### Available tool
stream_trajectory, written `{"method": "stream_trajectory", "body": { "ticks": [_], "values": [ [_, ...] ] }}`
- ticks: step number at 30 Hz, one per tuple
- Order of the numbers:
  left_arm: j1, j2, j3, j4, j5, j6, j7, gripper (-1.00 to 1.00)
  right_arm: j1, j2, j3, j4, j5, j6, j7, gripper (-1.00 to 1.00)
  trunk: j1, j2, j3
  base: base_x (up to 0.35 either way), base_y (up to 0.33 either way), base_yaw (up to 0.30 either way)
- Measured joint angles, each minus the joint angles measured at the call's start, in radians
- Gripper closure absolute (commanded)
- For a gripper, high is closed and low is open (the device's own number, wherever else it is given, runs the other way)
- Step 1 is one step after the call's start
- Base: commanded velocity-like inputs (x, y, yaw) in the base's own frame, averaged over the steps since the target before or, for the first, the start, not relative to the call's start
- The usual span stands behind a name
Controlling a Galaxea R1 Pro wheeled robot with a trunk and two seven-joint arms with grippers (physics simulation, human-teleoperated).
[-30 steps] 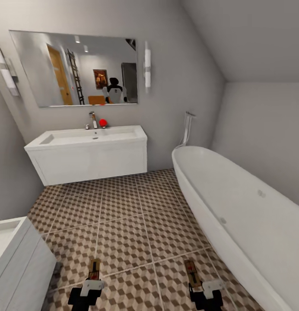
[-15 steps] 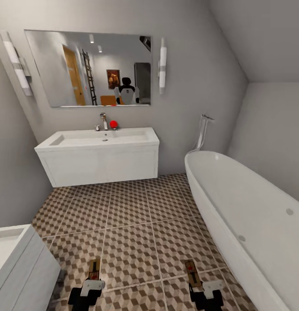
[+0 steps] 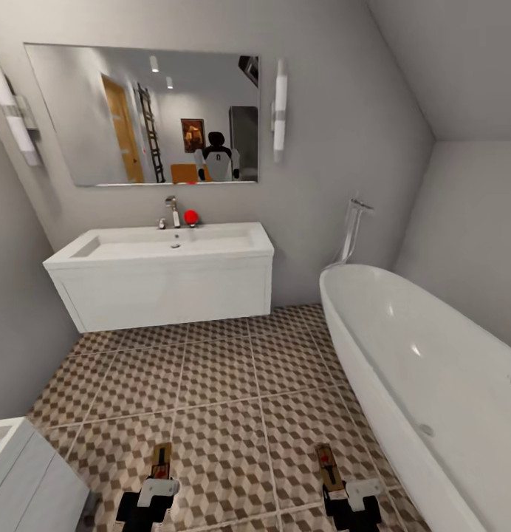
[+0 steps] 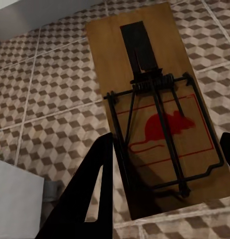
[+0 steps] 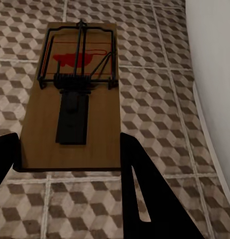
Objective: Take the four mousetraps from the cabinet in the bathroom and place them on the bathroom floor. Make sure all four end up on the same floor surface, and ensure that at least two of them are either under or directly next to the same bathroom sink.
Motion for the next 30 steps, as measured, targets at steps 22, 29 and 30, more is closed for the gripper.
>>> {"method": "stream_trajectory", "body": {
  "ticks": [22, 29, 30],
  "values": [
    [0.0, 0.0, 0.0, 0.0, 0.0, 0.0, 0.0, 1.0, 0.0, 0.0, 0.0, 0.002, 0.0, 0.0, 0.0, 1.0, 0.0, 0.0, 0.0, 0.301, 0.0, 0.123],
    [0.0, 0.0, 0.0, 0.0, 0.0, 0.0, 0.0, 1.0, 0.0, 0.0, 0.0, 0.002, 0.0, 0.0, 0.0, 1.0, 0.0, 0.0, 0.0, 0.298, 0.0, 0.147],
    [0.0, 0.0, 0.0, 0.0, 0.0, 0.0, 0.0, 1.0, 0.0, 0.0, 0.0, 0.002, 0.0, 0.0, 0.0, 1.0, 0.0, 0.0, 0.0, 0.296, 0.0, 0.147]
  ]
}}
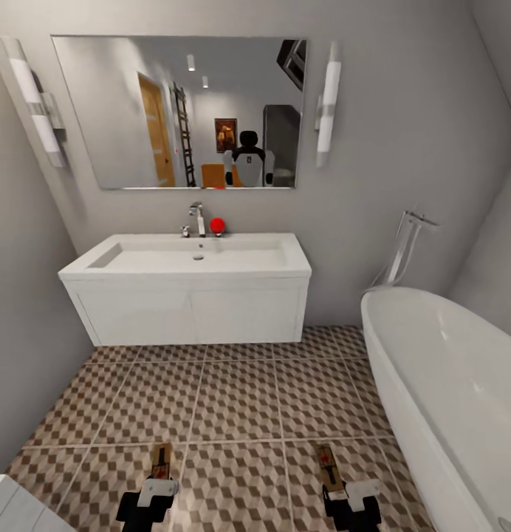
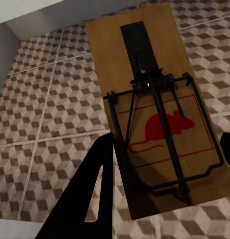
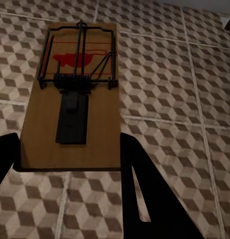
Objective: Take the four mousetraps from the cabinet in the bathroom and place them on the bathroom floor. Make sure all four end up on the same floor surface, and ensure that at least two of them are either under or directly next to the same bathroom sink.
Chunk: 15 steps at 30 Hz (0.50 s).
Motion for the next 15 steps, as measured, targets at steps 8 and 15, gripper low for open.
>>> {"method": "stream_trajectory", "body": {
  "ticks": [8, 15],
  "values": [
    [0.0, 0.0, 0.0, 0.0, 0.0, 0.0, 0.0, 1.0, 0.0, 0.0, 0.0, 0.0, 0.0, 0.0, 0.0, 1.0, 0.0, 0.0, 0.0, 0.292, 0.0, 0.147],
    [0.0, 0.0, 0.0, 0.0, 0.0, 0.0, 0.0, 1.0, 0.0, 0.0, 0.0, 0.0, 0.0, 0.0, 0.0, 1.0, 0.0, 0.0, 0.0, 0.286, 0.0, 0.147]
  ]
}}
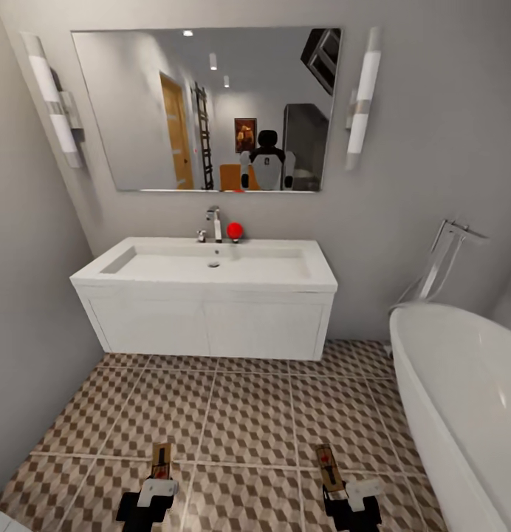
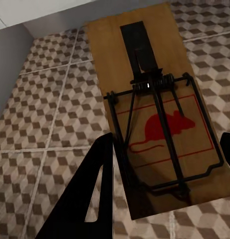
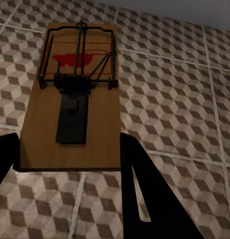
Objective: Take the four mousetraps from the cabinet in the bathroom and place them on the bathroom floor. Make sure all four end up on the same floor surface, and ensure that at least two of them are either under or directly next to the same bathroom sink.
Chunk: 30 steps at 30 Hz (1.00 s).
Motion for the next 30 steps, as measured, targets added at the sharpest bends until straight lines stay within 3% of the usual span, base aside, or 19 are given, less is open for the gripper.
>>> {"method": "stream_trajectory", "body": {
  "ticks": [7, 30],
  "values": [
    [0.0, 0.0, 0.0, 0.0, 0.0, 0.0, 0.0, 1.0, 0.0, -0.001, 0.0, 0.0, 0.0, 0.0, 0.0, 1.0, 0.0, 0.0, 0.0, 0.172, 0.0, 0.08],
    [0.0, 0.0, 0.0, 0.0, 0.0, 0.0, 0.0, 1.0, 0.0, -0.003, -0.001, 0.0, 0.0, 0.0, 0.0, 1.0, 0.001, 0.0, 0.0, 0.005, 0.0, 0.002]
  ]
}}
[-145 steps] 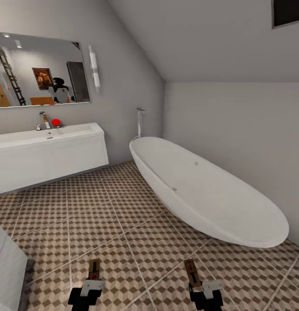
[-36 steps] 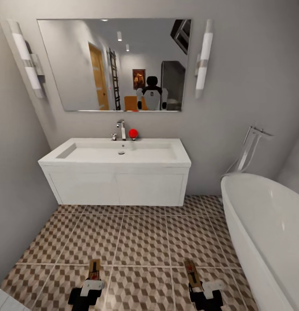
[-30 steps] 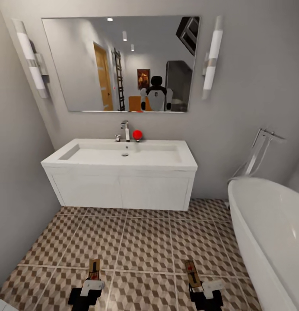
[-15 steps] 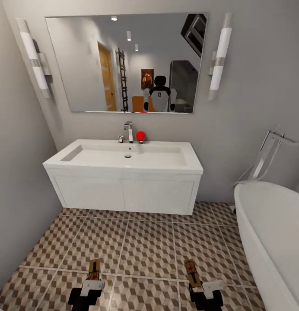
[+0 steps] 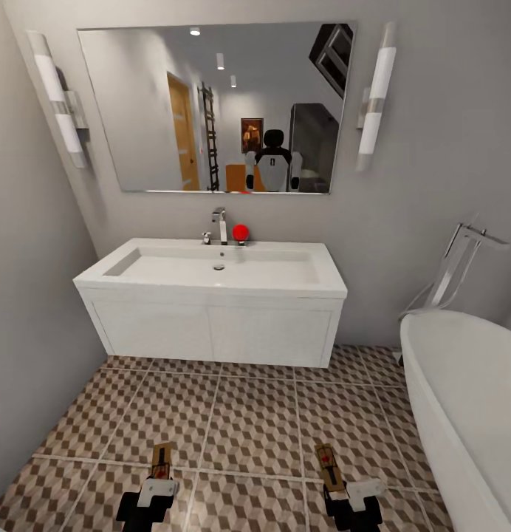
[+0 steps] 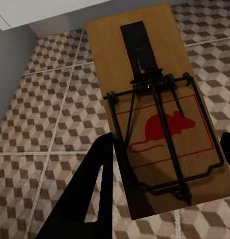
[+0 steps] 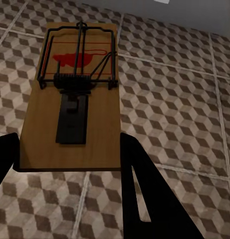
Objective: Take the four mousetraps from the cabinet in the bathroom and place them on the bathroom floor. Make sure all four end up on the same floor surface, and ensure that at least two of them are either under or directly next to the same bathroom sink.
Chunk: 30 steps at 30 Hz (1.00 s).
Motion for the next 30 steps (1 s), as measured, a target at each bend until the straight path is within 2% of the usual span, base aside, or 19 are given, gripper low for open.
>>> {"method": "stream_trajectory", "body": {
  "ticks": [30],
  "values": [
    [0.0, 0.0, 0.0, 0.0, 0.0, 0.022, 0.0, 1.0, 0.0, 0.001, 0.001, 0.001, 0.0, 0.001, 0.0, 1.0, 0.0, 0.0, 0.0, 0.0, 0.0, 0.0]
  ]
}}
